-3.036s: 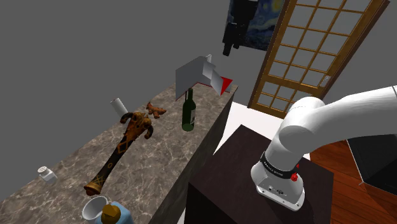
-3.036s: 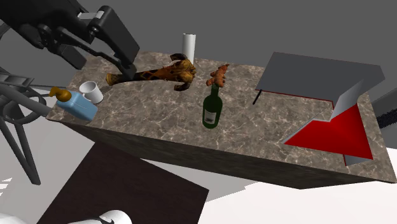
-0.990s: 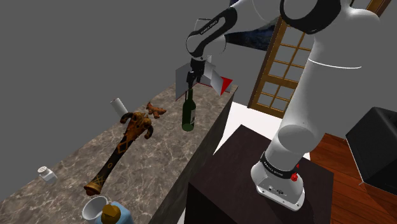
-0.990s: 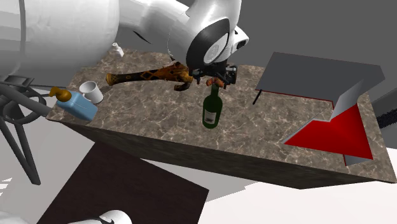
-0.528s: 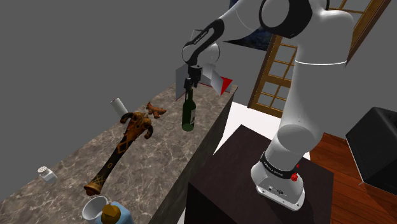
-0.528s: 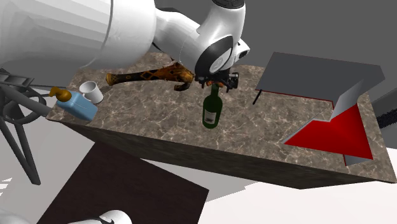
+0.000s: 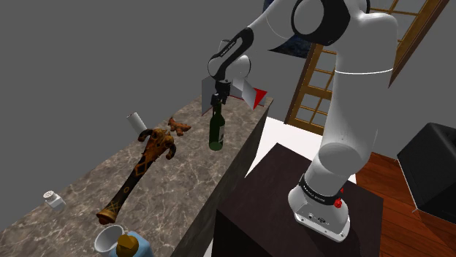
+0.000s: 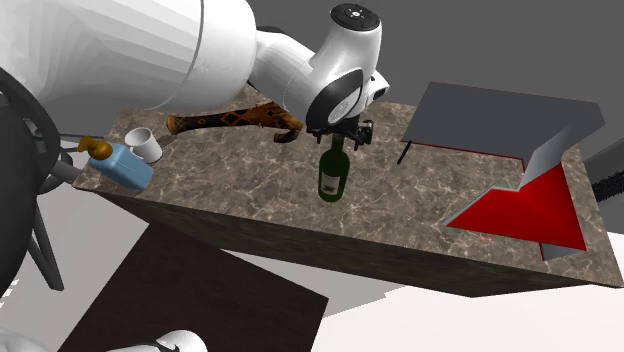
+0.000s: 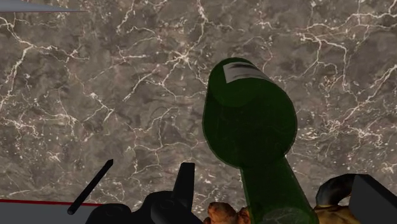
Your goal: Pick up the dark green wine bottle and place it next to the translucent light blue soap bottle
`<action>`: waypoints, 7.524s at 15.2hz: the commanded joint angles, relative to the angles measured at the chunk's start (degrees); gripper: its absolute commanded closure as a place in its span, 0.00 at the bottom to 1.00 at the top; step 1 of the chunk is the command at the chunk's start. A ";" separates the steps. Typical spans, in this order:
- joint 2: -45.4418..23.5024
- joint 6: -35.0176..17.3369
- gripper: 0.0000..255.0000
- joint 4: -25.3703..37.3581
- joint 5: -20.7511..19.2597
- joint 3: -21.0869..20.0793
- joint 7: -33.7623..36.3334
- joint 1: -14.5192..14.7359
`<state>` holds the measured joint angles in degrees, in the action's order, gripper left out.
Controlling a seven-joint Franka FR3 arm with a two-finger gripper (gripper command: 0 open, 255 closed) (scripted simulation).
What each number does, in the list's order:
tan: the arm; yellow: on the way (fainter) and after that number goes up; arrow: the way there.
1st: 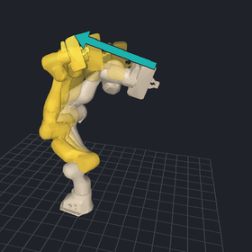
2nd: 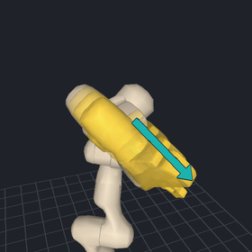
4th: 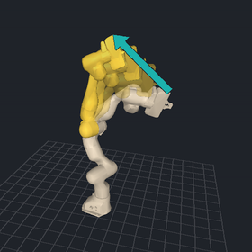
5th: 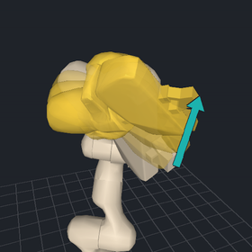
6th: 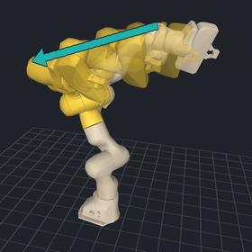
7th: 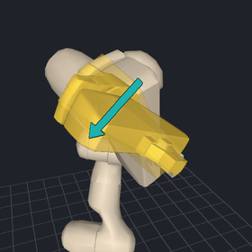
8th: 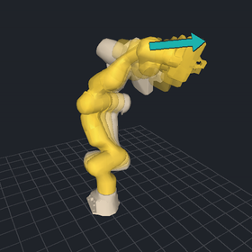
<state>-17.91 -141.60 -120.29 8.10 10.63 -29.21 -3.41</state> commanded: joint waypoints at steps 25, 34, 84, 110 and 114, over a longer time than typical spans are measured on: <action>5.93 7.90 1.00 2.14 -2.31 0.87 1.77 0.60; 9.47 14.13 1.00 4.94 -3.63 1.18 2.80 0.82; 11.37 52.76 1.00 41.76 -4.81 1.72 4.60 0.44; 18.82 53.63 1.00 35.74 -8.43 -13.24 35.15 16.36; 17.06 54.12 1.00 37.92 -8.98 -16.04 40.71 19.18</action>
<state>-0.61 -87.12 -82.27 -0.73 -4.69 10.00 15.05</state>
